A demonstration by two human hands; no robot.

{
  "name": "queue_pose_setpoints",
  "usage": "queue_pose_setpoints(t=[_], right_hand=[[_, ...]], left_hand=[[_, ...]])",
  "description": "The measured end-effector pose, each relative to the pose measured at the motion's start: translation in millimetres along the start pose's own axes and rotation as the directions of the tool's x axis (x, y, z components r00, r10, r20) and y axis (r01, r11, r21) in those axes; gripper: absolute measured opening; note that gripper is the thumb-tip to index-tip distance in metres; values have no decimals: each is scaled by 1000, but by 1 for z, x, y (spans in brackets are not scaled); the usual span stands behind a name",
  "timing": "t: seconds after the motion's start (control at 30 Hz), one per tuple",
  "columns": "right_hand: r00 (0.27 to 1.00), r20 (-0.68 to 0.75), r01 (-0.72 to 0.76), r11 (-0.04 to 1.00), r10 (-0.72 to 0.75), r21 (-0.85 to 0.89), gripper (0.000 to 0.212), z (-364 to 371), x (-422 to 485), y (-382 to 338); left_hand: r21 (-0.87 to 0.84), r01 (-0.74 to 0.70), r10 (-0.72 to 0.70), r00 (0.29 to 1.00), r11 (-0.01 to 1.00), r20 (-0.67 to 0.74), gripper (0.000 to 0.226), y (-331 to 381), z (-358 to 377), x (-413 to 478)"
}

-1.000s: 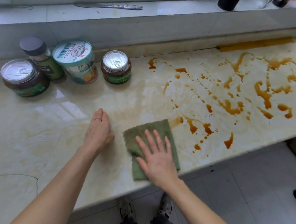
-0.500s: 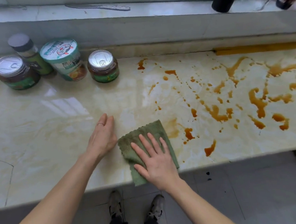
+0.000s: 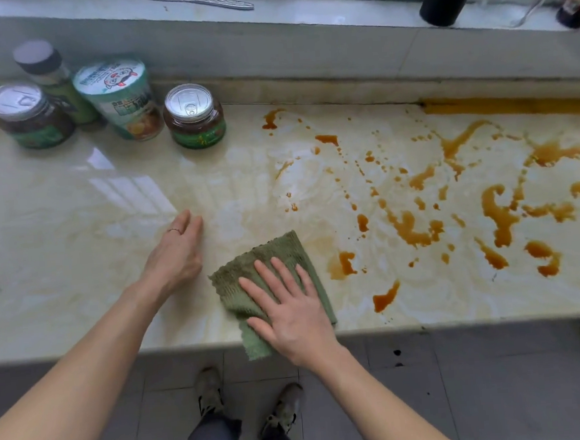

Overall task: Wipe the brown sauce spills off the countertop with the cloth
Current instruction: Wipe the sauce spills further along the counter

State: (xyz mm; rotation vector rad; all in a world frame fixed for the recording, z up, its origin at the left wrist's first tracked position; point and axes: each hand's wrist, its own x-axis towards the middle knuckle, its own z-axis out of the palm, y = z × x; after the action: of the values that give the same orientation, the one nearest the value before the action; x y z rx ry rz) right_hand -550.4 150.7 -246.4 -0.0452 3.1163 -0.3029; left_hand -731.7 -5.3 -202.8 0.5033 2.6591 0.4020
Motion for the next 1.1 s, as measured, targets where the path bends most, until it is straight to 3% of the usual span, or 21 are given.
queue_pose_setpoints(t=[0.07,0.2,0.4,0.53,0.73,0.97,1.1], right_hand=[[999,-24,-21,1000,21,-16,58,-3,-1,24],[965,-36,-261,965,261,11,61,-2,12,14],[999,29,-39,999,39,12,59,1,24,-15],[990,-25,-138,990,138,-5,61,0,28,-9],[991,80,-112,994,112,-6,74,-2,93,-11],[892,87,-445,895,443,6,78,-23,121,38],[924,57,-380,925,379,10,75,-10,100,-5]], left_hand=[[20,15,-15,1000,1000,19,69,4,0,0],[45,49,-52,997,998,60,71,13,-3,0],[61,35,-37,999,998,35,67,19,-5,-4],[55,33,-36,998,998,52,65,16,-7,-5],[61,15,-16,1000,998,22,61,18,-6,-6],[75,22,-23,1000,997,17,60,19,-12,-4],[90,32,-33,999,995,8,58,22,-17,-1]])
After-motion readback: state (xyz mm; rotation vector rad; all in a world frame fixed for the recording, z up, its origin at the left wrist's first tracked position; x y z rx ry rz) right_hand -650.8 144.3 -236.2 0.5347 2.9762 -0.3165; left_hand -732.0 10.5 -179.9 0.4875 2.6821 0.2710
